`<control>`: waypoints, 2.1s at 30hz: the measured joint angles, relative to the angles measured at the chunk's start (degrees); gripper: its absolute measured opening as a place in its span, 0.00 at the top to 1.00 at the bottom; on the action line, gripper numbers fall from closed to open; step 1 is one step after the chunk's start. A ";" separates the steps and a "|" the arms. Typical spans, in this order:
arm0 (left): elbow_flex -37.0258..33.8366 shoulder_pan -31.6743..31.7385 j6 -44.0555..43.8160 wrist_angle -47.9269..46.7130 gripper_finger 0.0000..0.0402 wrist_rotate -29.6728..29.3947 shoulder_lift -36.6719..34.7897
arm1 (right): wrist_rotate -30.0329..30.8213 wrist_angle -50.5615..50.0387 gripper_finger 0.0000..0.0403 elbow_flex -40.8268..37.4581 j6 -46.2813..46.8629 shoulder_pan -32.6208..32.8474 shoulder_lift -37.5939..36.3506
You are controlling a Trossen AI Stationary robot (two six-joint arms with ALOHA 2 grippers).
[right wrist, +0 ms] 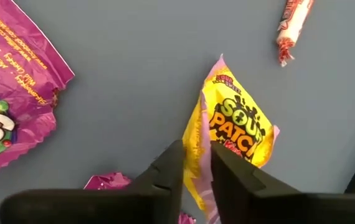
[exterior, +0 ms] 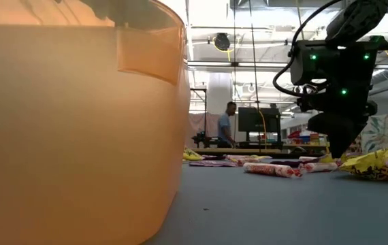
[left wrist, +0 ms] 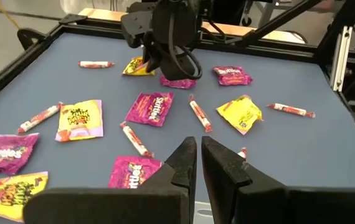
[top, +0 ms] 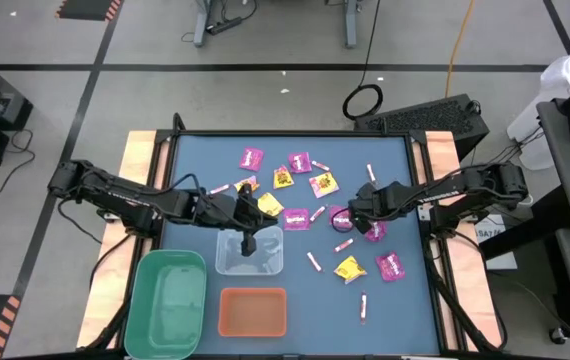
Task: Sort candy
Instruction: Put the yellow candy into the transparent bin
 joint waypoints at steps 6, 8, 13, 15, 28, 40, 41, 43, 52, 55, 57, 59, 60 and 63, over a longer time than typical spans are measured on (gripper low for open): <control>0.00 0.00 0.37 -0.07 0.92 0.00 0.00 | -1.40 0.32 0.99 0.00 -0.04 1.28 0.00; 0.00 0.00 0.23 -0.08 0.92 0.00 0.00 | -1.45 0.72 0.98 0.00 -0.04 2.10 0.00; 0.02 -0.01 -0.05 -0.09 0.92 0.04 0.00 | -1.66 2.75 1.00 0.00 -0.38 5.50 0.00; 0.02 -0.15 -0.05 -0.09 0.92 0.04 0.00 | -2.42 3.55 1.00 0.19 -0.95 6.91 0.00; 0.12 -1.13 3.34 3.73 0.92 -1.20 0.83 | 6.40 5.98 1.00 13.55 -11.59 19.07 -1.99; 0.11 -4.48 6.54 9.20 0.80 0.00 5.97 | 9.14 31.65 1.00 15.61 -34.25 27.77 -2.34; 0.11 -4.77 6.55 9.51 0.76 -0.04 5.95 | 9.16 32.68 1.00 15.61 -34.54 27.99 -2.34; 0.11 -5.32 7.55 10.37 0.67 -0.22 5.97 | 9.16 33.70 1.00 15.61 -34.70 28.35 -2.34; 0.07 -8.23 24.96 21.85 0.36 -3.60 9.27 | 9.37 35.94 1.00 15.61 -34.86 28.38 -1.59; 0.07 -7.73 28.31 23.51 0.34 -3.67 11.32 | 9.35 36.26 1.00 15.58 -34.86 28.74 -1.51; 0.04 -7.12 29.10 25.30 0.34 -3.61 12.95 | 9.30 36.60 1.00 15.58 -34.89 28.82 -1.51; 0.04 -6.61 30.20 27.46 0.34 -3.32 14.15 | 9.16 36.47 1.00 15.58 -34.91 28.86 -1.44; 0.04 -6.39 30.75 28.66 0.34 -3.23 14.83 | 9.16 36.52 1.00 15.58 -35.00 28.86 -1.44; 0.04 -5.63 32.12 30.02 0.34 -2.93 16.53 | 9.16 36.52 1.00 15.58 -35.13 28.86 -1.44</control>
